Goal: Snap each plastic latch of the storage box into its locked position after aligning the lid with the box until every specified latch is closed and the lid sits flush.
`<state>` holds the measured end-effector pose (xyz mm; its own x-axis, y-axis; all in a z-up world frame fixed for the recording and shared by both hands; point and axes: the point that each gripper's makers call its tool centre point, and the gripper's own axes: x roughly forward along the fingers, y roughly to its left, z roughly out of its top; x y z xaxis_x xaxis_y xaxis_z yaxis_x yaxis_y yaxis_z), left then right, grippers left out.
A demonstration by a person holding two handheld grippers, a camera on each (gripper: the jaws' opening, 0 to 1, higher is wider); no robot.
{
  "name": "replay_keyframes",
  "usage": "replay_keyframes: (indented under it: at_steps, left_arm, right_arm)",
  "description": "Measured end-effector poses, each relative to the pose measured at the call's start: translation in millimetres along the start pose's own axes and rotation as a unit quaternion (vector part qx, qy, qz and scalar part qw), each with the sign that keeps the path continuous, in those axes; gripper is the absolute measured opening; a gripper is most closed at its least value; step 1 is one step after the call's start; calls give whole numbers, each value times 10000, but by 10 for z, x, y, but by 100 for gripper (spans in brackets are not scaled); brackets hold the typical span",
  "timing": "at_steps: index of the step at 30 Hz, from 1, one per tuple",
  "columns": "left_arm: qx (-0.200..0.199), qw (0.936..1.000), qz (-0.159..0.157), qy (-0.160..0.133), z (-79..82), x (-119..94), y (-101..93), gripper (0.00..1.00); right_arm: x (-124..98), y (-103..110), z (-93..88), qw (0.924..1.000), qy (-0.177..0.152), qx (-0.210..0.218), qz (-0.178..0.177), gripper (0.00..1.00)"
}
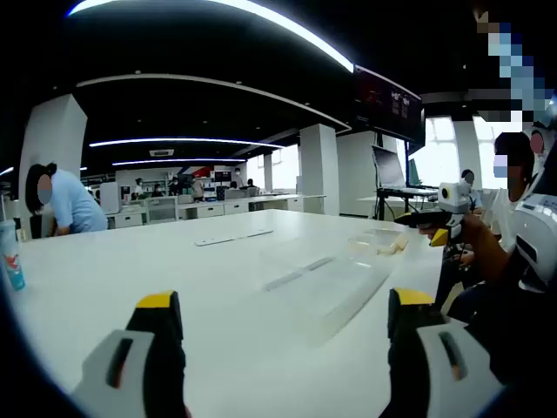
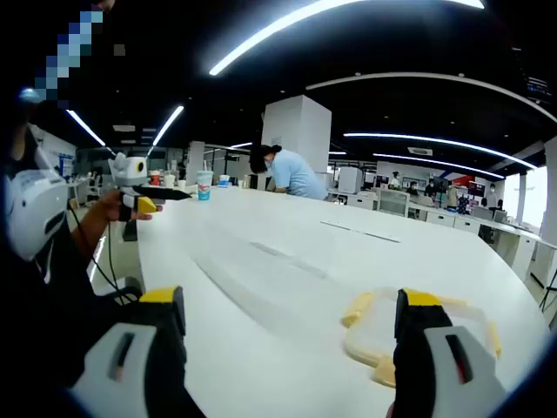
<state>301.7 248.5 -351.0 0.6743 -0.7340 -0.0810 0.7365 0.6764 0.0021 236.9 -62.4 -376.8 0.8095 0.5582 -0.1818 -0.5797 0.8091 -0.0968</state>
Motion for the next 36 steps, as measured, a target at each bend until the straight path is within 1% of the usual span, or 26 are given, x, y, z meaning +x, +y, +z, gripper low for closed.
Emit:
replay_keyframes:
  at_steps: [4, 11, 14, 16, 19, 24, 33, 36]
  left_arm:
    - [-2, 10000, 50, -47, 22, -13, 21, 95]
    - [3, 10000, 50, -3, 4, -13, 23, 95]
    - [-4, 10000, 58, -6, 20, -9, 26, 97]
    - [-16, 10000, 58, 16, 22, -7, 20, 99]
    - [1, 10000, 4, 69, 11, -8, -10, 99]
    - [26, 9999, 1, 105, -3, -11, -2, 99]
    - [34, 10000, 22, 58, 19, -15, 29, 99]
    - [46, 10000, 23, 74, 12, -16, 32, 99]
  right_arm:
    - [1, 5, -4, 10000, -1, 9, 6, 100]
    - [-5, -15, -5, 10000, -10, -3, -44, 99]
    - [-8, -16, -5, 10000, 6, -10, -30, 99]
    - [-6, -15, -8, 10000, 19, -9, -26, 99]
    - [4, -17, -15, 10000, 44, 35, -13, 100]
    - [5, -13, 38, 10000, -47, 38, 16, 100]
    - [29, -10, 5, 10000, 56, -23, 38, 100]
    - [31, -14, 14, 10000, 45, -23, 29, 100]
